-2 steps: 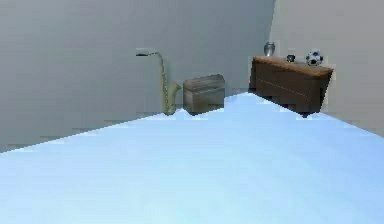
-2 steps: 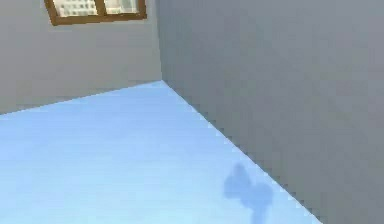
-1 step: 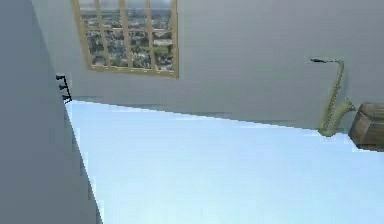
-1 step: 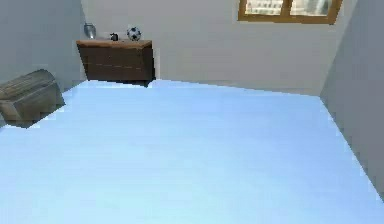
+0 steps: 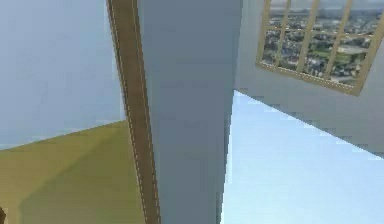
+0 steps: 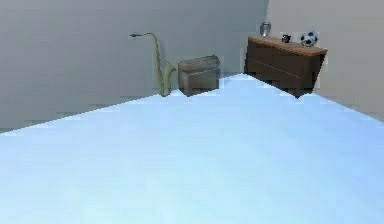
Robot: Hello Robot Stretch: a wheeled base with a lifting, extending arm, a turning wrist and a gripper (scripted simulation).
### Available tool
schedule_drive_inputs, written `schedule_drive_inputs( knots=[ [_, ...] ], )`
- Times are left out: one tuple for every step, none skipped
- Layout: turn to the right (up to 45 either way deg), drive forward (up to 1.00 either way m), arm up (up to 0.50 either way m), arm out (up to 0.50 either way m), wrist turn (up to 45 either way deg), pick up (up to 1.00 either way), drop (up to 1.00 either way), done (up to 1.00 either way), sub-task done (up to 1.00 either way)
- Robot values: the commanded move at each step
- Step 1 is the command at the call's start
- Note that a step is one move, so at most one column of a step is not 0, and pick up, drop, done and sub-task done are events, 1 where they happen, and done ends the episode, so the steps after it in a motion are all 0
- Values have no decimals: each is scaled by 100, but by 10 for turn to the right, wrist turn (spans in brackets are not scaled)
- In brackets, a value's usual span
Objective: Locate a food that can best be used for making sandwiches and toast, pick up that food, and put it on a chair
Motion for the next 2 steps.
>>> schedule_drive_inputs(
  knots=[
    [-300, 0, 0, 0, 0, 0, 0, 0, 0],
    [0, 60, 0, 0, 0, 0, 0, 0, 0]
  ],
)
